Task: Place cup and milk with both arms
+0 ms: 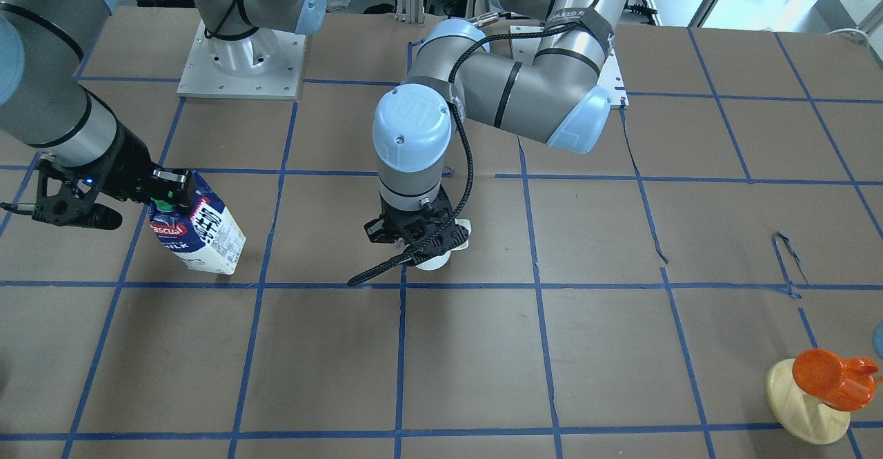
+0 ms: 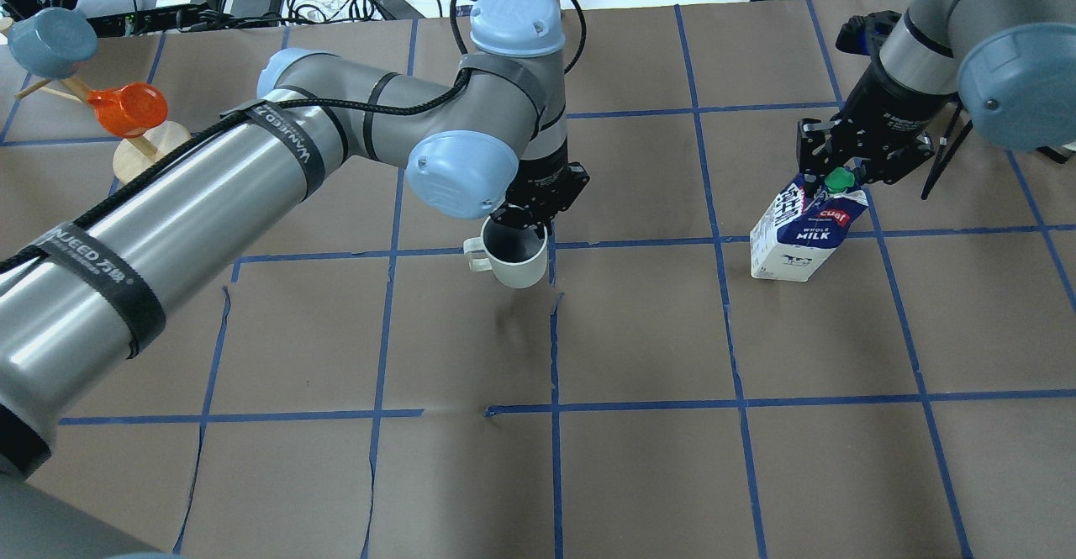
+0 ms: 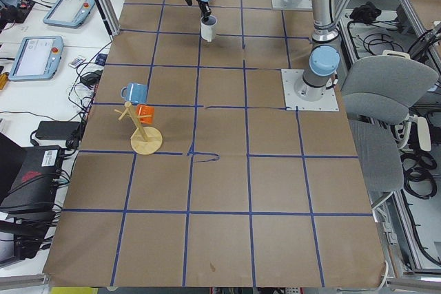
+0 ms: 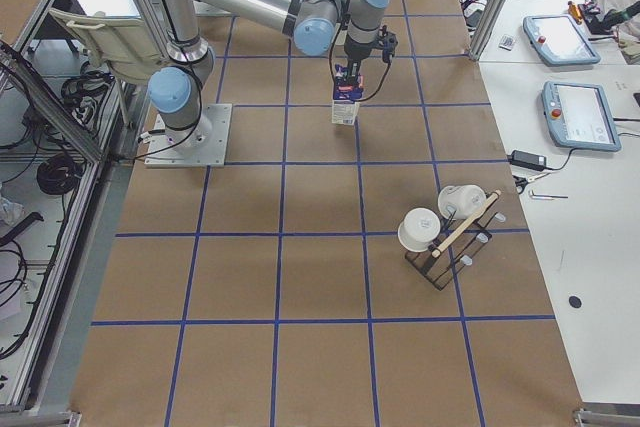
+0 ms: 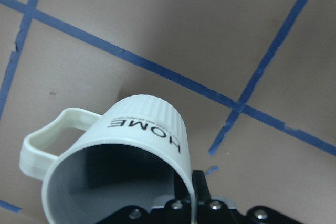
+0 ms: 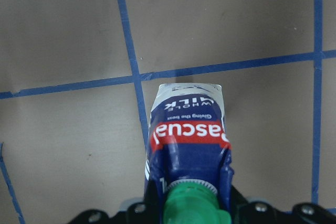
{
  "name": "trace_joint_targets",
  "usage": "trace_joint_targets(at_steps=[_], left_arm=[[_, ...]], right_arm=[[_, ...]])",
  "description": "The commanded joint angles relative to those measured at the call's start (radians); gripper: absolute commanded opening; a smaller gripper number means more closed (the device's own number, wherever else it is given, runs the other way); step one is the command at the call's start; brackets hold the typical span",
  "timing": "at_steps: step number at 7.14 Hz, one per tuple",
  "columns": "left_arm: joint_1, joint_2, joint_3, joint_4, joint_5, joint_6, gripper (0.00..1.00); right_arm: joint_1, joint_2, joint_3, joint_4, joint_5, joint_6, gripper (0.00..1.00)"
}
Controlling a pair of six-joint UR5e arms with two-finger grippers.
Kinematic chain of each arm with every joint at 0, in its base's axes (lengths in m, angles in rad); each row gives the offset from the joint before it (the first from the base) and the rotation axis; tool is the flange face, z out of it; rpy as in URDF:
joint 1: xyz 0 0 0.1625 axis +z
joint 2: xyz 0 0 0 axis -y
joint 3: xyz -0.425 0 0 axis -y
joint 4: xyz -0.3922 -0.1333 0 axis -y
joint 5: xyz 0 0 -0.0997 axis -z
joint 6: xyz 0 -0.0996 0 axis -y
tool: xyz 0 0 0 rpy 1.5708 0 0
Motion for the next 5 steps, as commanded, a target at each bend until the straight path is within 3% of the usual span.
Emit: trace_joint_targets(at_steps=[1, 5], left_arm=[[-0.038, -0.053, 0.022, 0.024, -0.003, -0.028, 0.00], [-0.052, -0.075, 0.011, 0.022, -0.046, -0.040, 0.00]], right_arm=[[0.037, 0.004, 0.001, -0.015, -0.007, 0.026, 0.15], [0.037, 0.002, 0.001, -0.014, -0.009, 0.029, 0.15]])
